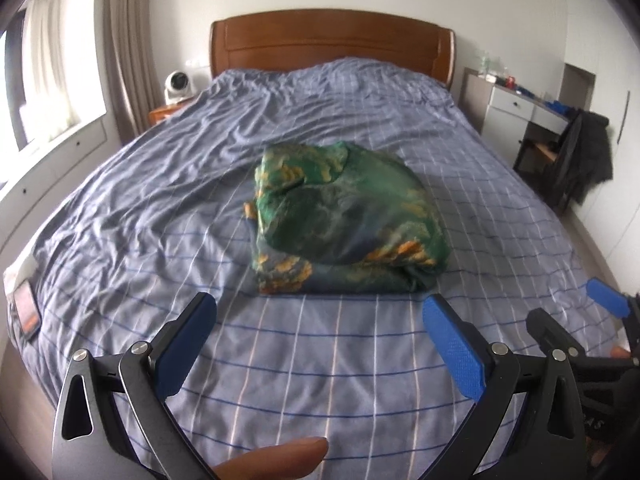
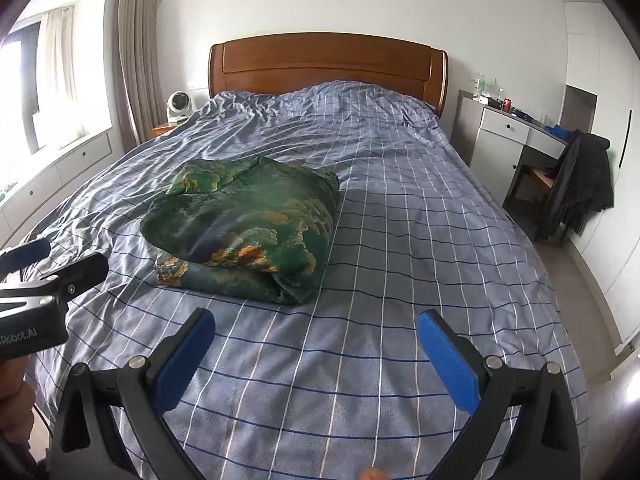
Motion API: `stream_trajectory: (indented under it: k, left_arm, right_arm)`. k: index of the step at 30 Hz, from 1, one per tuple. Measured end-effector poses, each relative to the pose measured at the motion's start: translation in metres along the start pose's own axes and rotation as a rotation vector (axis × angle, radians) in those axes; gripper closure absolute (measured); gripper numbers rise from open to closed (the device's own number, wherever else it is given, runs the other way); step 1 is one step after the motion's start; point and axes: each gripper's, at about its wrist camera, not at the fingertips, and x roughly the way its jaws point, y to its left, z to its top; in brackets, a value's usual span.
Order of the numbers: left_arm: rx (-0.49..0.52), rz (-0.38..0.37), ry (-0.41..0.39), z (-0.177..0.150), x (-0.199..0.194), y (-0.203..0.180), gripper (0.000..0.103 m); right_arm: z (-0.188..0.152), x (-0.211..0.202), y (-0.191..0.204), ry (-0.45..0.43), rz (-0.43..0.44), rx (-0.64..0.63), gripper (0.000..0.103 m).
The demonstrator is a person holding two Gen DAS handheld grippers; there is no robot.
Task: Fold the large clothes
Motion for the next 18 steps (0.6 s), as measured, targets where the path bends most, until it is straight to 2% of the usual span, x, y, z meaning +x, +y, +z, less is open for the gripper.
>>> stream_trajectory:
  k: [5, 11, 18]
  left_arm:
    - [0.029, 0.026, -0.016, -0.0030, 0.0005, -0.0039, 0.000]
    - [0.052, 0.055, -0.024, 0.0008, 0.0000, -0.0039, 0.000]
    - [0.050, 0.058, -0.032, 0.0024, -0.0024, 0.0009, 0.000]
  right_arm:
    - [-0.0036, 0.0016, 0.0050, 0.015, 0.015, -0.006, 0.000]
    - [0.0054, -0.0049, 0.0069, -0.013, -0.001, -0.010, 0.000]
    - [0.0056, -0.0014, 0.0097, -0.008, 0.004, -0.020, 0.000]
